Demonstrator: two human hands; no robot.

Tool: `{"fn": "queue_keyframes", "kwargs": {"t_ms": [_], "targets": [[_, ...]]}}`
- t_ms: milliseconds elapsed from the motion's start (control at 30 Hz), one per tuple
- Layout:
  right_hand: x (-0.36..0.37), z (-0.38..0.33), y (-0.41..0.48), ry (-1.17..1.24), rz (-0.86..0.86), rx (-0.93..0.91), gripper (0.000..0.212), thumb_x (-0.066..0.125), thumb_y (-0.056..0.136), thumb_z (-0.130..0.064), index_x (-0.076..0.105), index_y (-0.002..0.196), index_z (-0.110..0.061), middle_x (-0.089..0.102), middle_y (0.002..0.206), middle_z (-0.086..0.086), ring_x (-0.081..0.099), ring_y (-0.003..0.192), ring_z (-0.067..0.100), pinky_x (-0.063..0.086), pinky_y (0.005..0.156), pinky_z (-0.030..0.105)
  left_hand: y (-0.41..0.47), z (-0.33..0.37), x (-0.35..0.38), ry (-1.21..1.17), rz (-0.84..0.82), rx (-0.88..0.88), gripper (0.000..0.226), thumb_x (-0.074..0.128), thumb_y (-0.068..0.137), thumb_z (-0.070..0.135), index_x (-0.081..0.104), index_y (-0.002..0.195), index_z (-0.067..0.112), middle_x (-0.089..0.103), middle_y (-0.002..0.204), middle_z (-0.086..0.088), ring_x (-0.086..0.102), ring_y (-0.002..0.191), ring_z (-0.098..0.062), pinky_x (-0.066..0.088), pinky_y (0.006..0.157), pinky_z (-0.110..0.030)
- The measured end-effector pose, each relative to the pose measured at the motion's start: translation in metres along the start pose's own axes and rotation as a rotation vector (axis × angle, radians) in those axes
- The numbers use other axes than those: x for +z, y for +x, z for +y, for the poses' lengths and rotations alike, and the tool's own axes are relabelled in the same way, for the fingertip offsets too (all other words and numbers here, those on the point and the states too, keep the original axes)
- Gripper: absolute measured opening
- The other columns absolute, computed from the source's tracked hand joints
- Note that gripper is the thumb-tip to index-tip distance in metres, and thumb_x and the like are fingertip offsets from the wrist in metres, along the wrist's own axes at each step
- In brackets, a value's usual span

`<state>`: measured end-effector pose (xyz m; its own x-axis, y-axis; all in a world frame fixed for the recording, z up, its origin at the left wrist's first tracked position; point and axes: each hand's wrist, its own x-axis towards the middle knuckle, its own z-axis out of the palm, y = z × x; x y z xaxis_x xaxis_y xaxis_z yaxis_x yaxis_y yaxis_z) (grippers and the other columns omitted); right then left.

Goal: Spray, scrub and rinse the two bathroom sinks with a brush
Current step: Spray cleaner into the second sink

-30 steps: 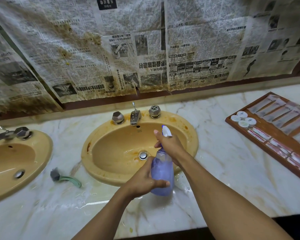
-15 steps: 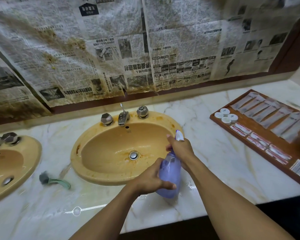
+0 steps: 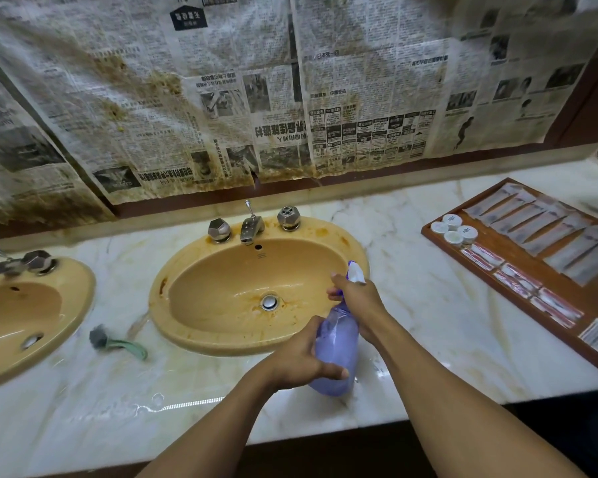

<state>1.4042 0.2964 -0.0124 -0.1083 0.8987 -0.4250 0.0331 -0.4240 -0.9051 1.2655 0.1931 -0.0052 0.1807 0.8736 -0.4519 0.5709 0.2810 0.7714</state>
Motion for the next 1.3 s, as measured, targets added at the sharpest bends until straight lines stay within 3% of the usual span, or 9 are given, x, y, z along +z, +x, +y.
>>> {"fn": "queue_keyframes", "kwargs": {"t_ms": [133,233,300,400,600,867,1000,1167,1300], "targets": [[0.012,0.001,-0.001,0.016,0.122,0.047,0.023,0.058,0.09,-0.032,0.061,0.111,-0.022,0.066,0.071,0.006,0.062,0.06,0.023,0.057,0.072,0.04,-0.009,-0.006,-0.002,-0.001,0.019,0.005,0.069,0.087,0.069,0.047,0.047,0.124,0.037,0.061,0.121,0.007,0.059,0.113,-0.019,0.05,0.098,-0.044],[0.026,0.003,-0.004,-0.012,0.045,0.02,0.038,0.061,0.091,-0.036,0.055,0.129,-0.037,0.069,0.072,0.004,0.065,0.065,0.022,0.059,0.079,0.042,-0.018,-0.015,-0.006,-0.069,0.045,-0.002,0.068,0.088,0.071,0.041,0.047,0.125,0.037,0.062,0.121,0.009,0.061,0.113,-0.016,0.052,0.098,-0.04],[0.037,0.003,-0.006,-0.046,-0.036,-0.007,0.067,0.065,0.093,-0.044,0.037,0.154,-0.036,0.073,0.084,0.005,0.068,0.079,0.02,0.057,0.083,0.042,-0.026,-0.023,-0.011,-0.114,0.067,-0.002,0.068,0.088,0.071,0.038,0.047,0.125,0.037,0.063,0.121,0.01,0.062,0.113,-0.013,0.053,0.1,-0.039],[0.058,0.003,-0.011,-0.03,-0.113,-0.004,0.073,0.065,0.097,-0.042,0.029,0.159,-0.031,0.073,0.096,0.008,0.07,0.097,0.024,0.053,0.078,0.035,-0.039,-0.037,-0.019,-0.164,0.087,0.002,0.071,0.089,0.069,0.038,0.048,0.128,0.037,0.065,0.122,0.013,0.063,0.115,-0.01,0.053,0.101,-0.041],[0.117,0.011,-0.036,-0.04,-0.072,0.039,0.013,0.061,0.09,-0.028,0.064,0.102,-0.022,0.064,0.065,0.008,0.059,0.057,0.022,0.052,0.063,0.034,-0.077,-0.074,-0.044,-0.214,0.101,0.002,0.078,0.09,0.072,0.033,0.046,0.136,0.037,0.063,0.128,0.017,0.061,0.117,-0.001,0.052,0.104,-0.035],[0.214,0.013,-0.067,-0.136,-0.196,0.022,0.027,0.07,0.093,-0.035,0.055,0.086,-0.014,0.067,0.074,0.008,0.061,0.069,0.018,0.05,0.073,0.035,-0.132,-0.135,-0.098,-0.246,0.157,0.026,0.095,0.089,0.074,0.033,0.033,0.148,0.046,0.05,0.142,0.031,0.047,0.128,0.014,0.042,0.102,-0.013],[0.269,0.019,-0.084,-0.152,-0.192,-0.07,0.019,0.063,0.093,-0.028,0.054,0.086,-0.013,0.061,0.08,0.002,0.057,0.074,0.017,0.047,0.072,0.032,-0.158,-0.165,-0.122,-0.115,0.311,-0.022,0.079,0.089,0.072,0.036,0.04,0.134,0.037,0.057,0.124,0.021,0.057,0.111,0.004,0.044,0.082,-0.009],[0.354,0.027,-0.126,-0.351,-0.066,-0.32,0.006,0.051,0.093,-0.015,0.055,0.089,-0.014,0.058,0.08,-0.001,0.052,0.075,0.02,0.044,0.069,0.035,-0.196,-0.209,-0.138,-0.141,0.565,-0.029,0.069,0.086,0.077,0.022,0.045,0.133,0.026,0.064,0.113,0.012,0.065,0.102,-0.007,0.053,0.086,-0.021],[0.409,0.036,-0.155,-0.377,-0.122,-0.422,0.009,0.05,0.094,-0.011,0.058,0.098,-0.011,0.06,0.088,0.003,0.057,0.084,0.024,0.049,0.079,0.042,-0.22,-0.237,-0.15,-0.168,0.735,-0.114,0.061,0.077,0.086,0.036,0.039,0.134,0.035,0.054,0.119,0.02,0.059,0.108,-0.002,0.044,0.082,-0.015]]}}
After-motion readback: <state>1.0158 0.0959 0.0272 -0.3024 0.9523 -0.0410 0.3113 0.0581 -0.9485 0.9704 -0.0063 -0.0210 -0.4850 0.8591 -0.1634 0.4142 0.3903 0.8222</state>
